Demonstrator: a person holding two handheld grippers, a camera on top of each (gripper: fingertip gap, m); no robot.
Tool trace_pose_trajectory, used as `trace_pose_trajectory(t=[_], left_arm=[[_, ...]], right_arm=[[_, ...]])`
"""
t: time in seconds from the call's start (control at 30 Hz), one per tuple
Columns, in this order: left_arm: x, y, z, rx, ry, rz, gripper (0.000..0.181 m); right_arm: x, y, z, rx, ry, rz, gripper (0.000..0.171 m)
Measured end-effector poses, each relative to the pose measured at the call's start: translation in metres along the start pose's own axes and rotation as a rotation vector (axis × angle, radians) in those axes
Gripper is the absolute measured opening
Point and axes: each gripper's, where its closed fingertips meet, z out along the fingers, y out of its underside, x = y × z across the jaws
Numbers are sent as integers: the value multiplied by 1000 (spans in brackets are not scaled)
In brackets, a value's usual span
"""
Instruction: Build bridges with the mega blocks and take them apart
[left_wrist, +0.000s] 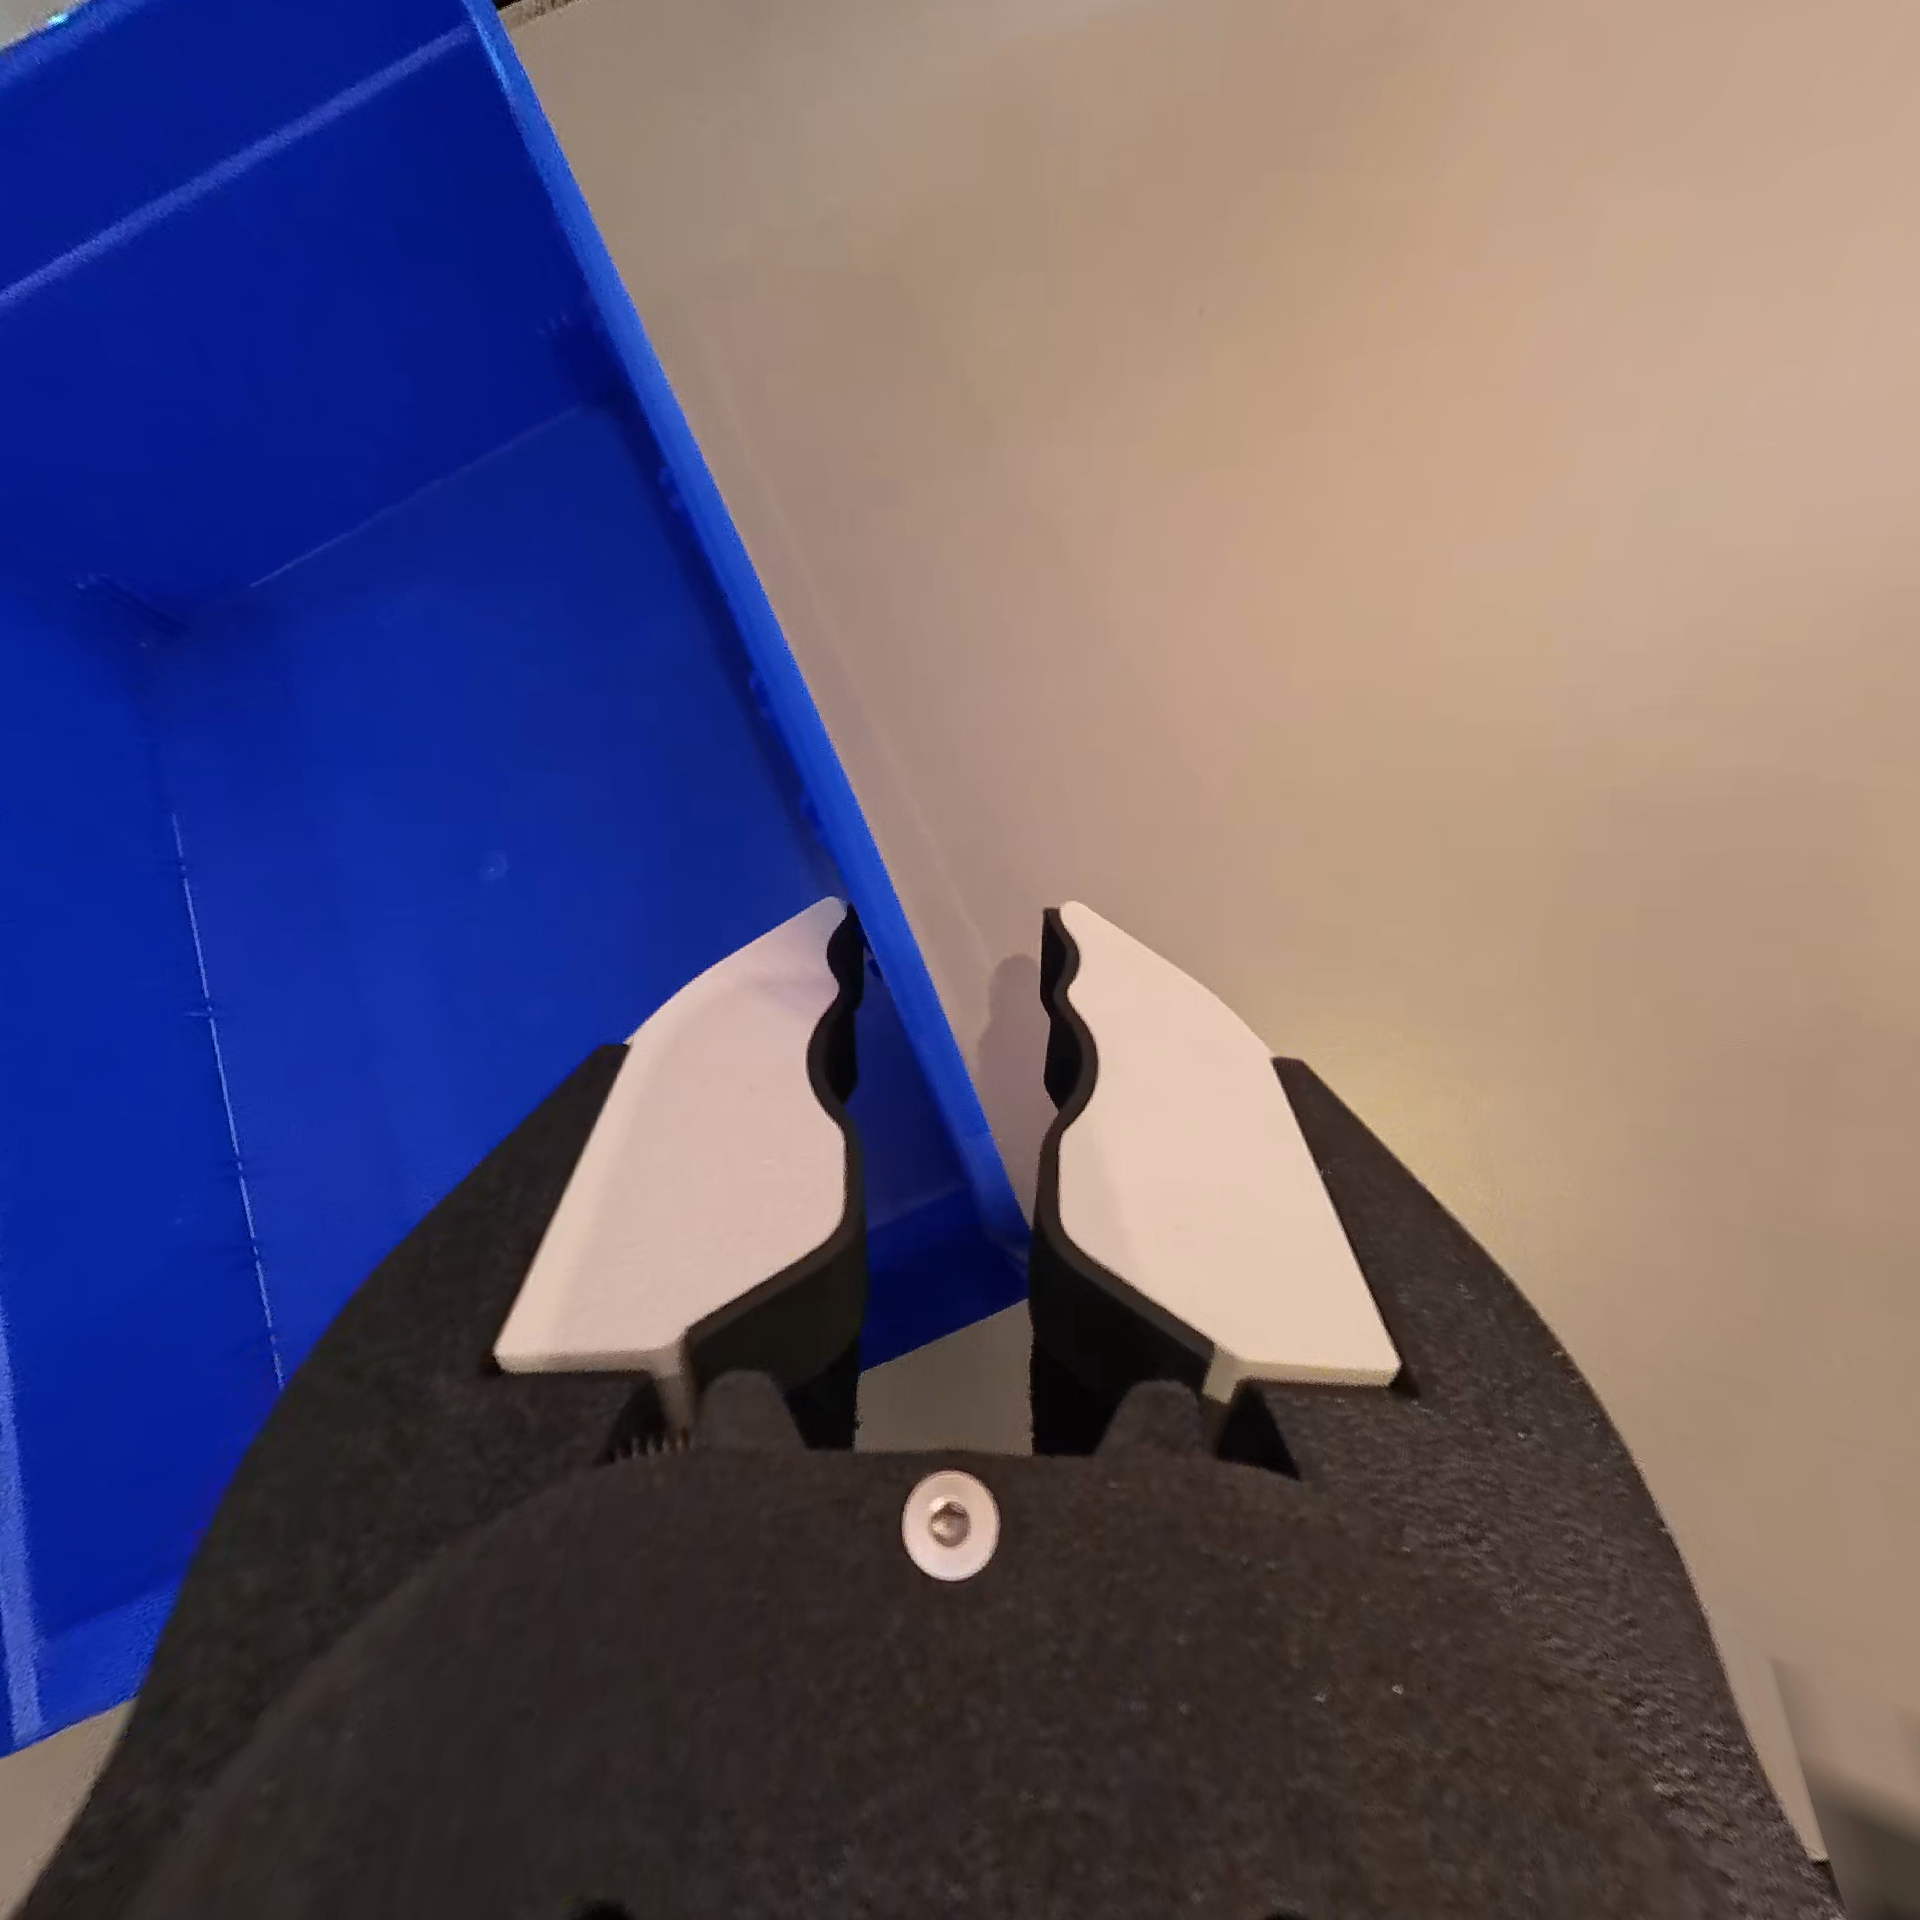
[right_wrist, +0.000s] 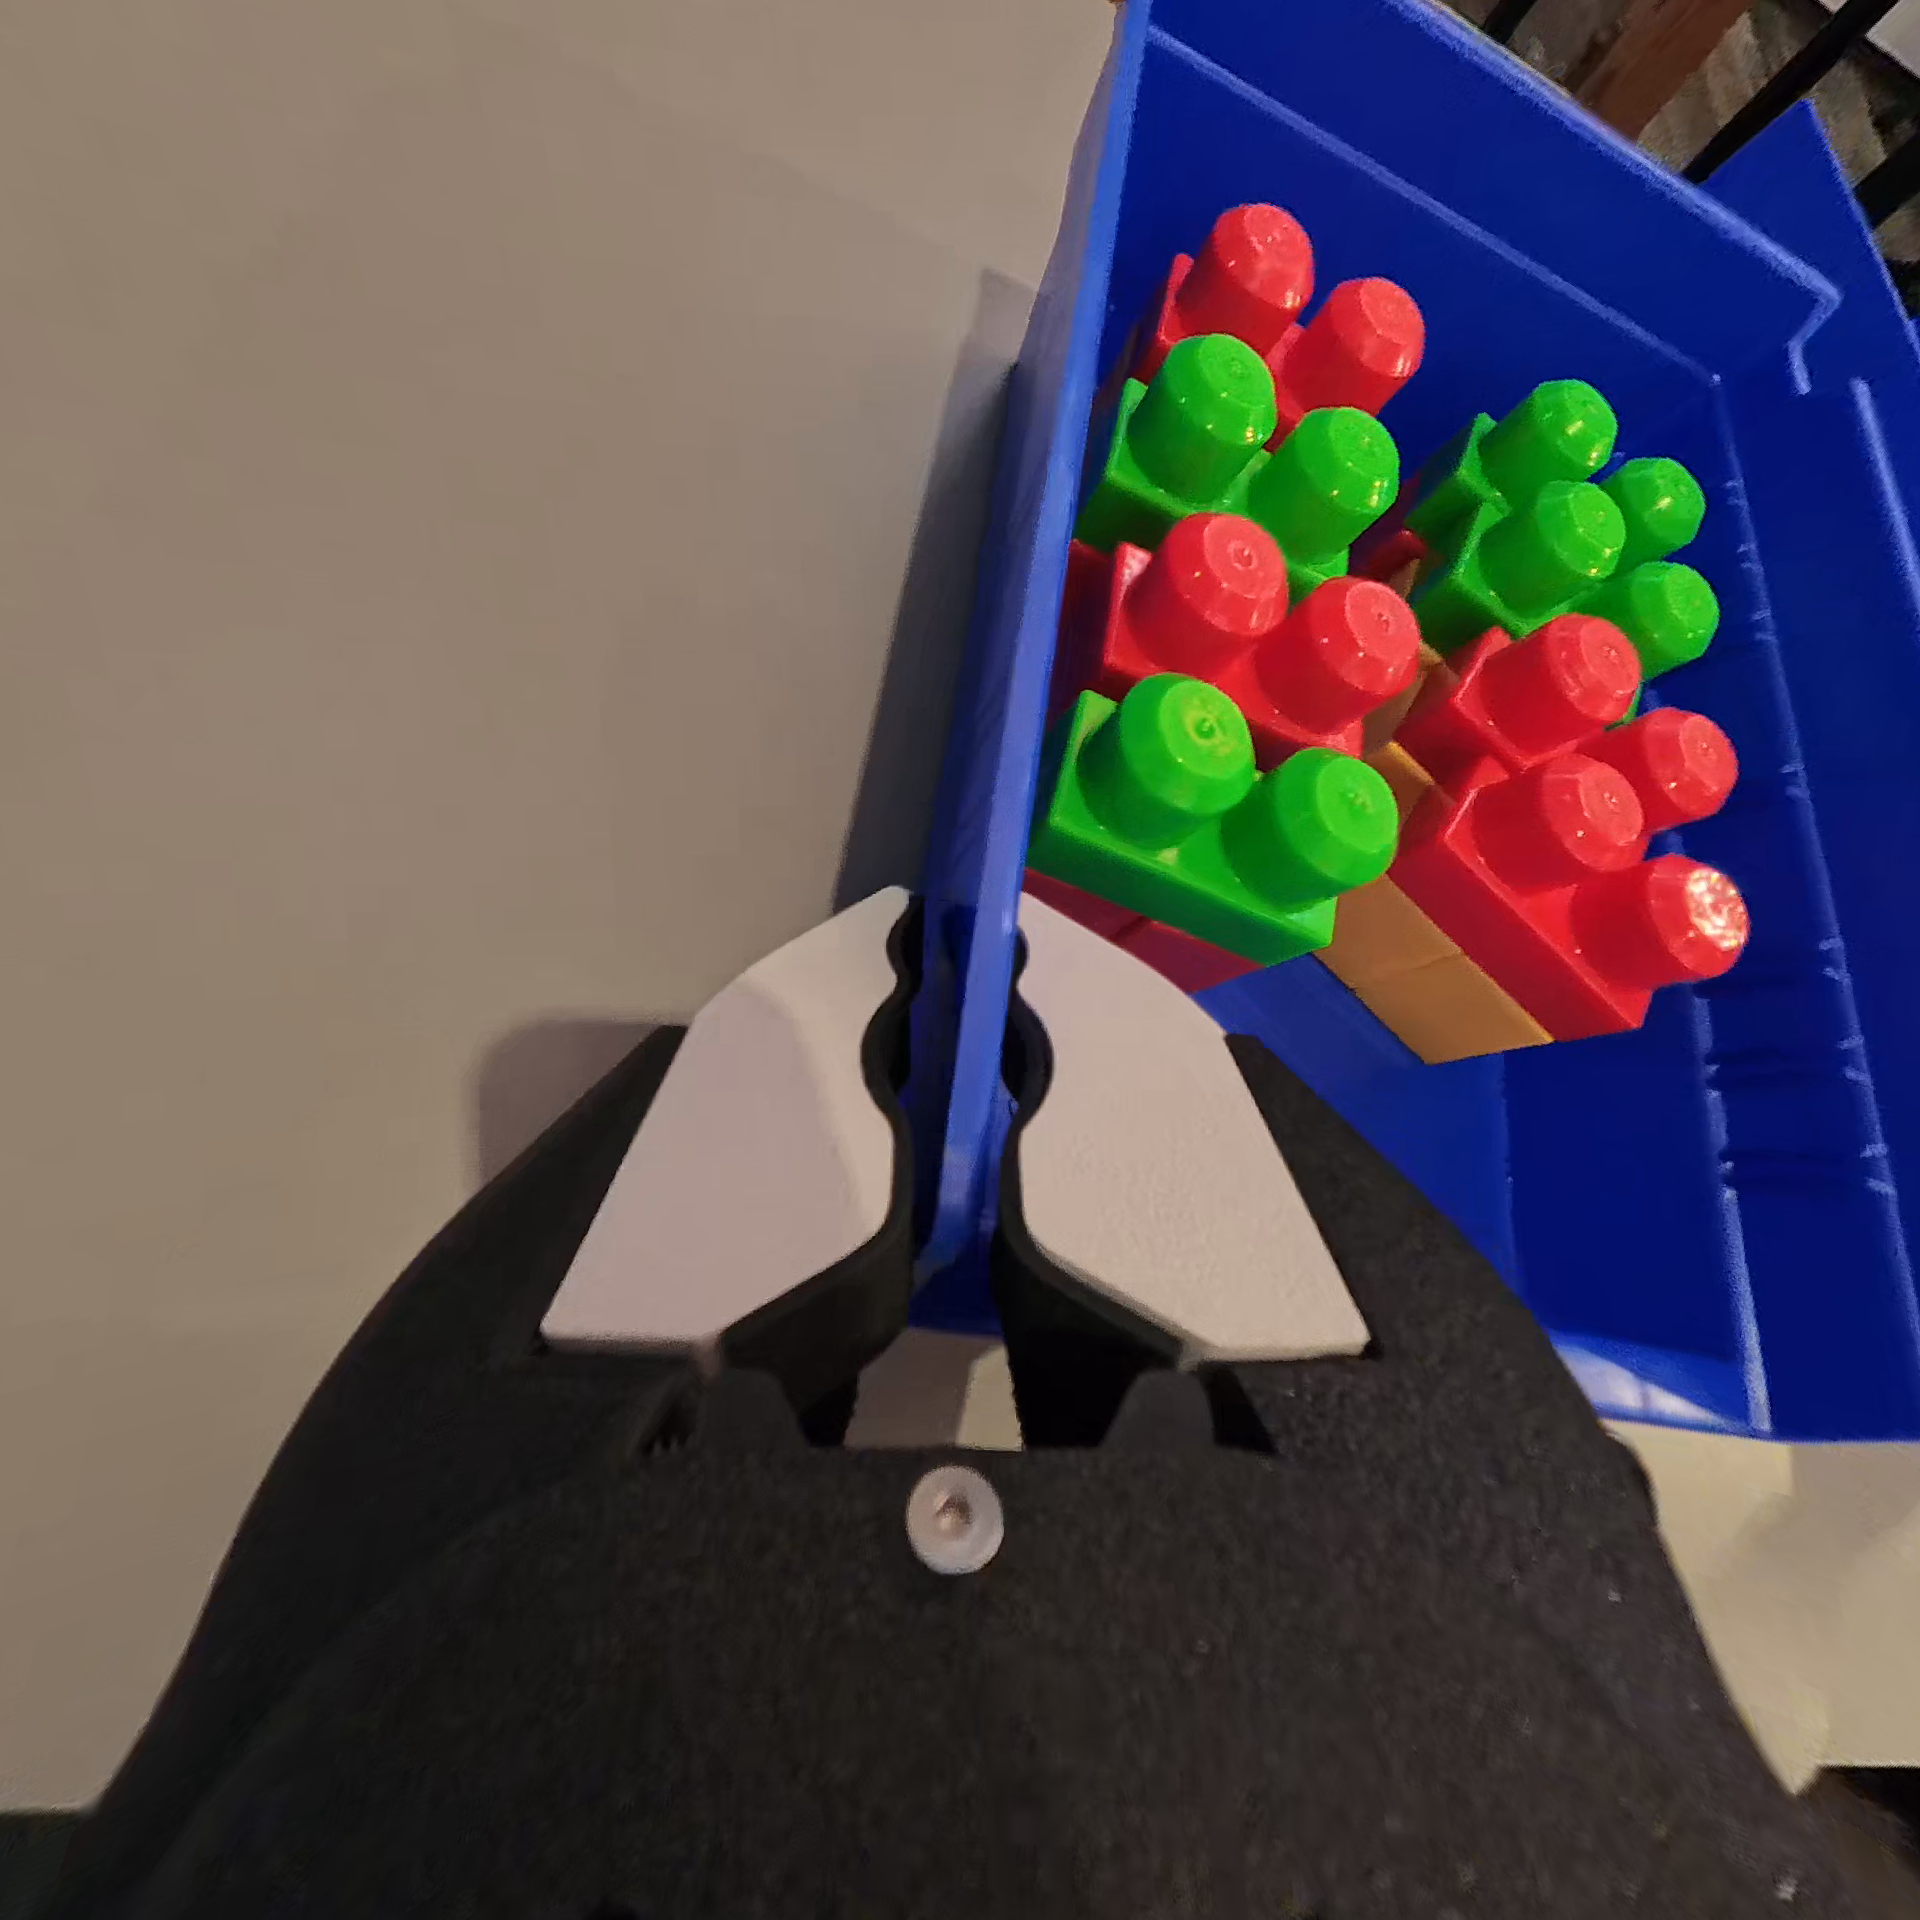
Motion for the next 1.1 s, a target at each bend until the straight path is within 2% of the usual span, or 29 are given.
trace_pose_trajectory(t=[0.1,0.17,0.23,0.3,0.37,0.53,1.1], left_arm=[[-2,1,-1,7,-15,-15,33],[-1,0,-1,23,-2,-72,34],[3,-2,1,44,24,-131,52],[2,-1,3,33,4,-120,41],[-1,2,6,7,-46,-61,31],[-17,5,3,21,-171,26,11],[-18,3,2,55,-173,15,10]], right_arm=[[1,-3,-10,34,-24,69,14],[1,3,-9,-4,-38,93,25],[1,4,-5,-19,-44,105,23],[-4,-1,-3,-10,-55,102,20],[-1,-4,-2,-15,-4,57,8],[-1,-5,-1,-16,12,57,7],[-1,-6,-1,15,35,58,10]])
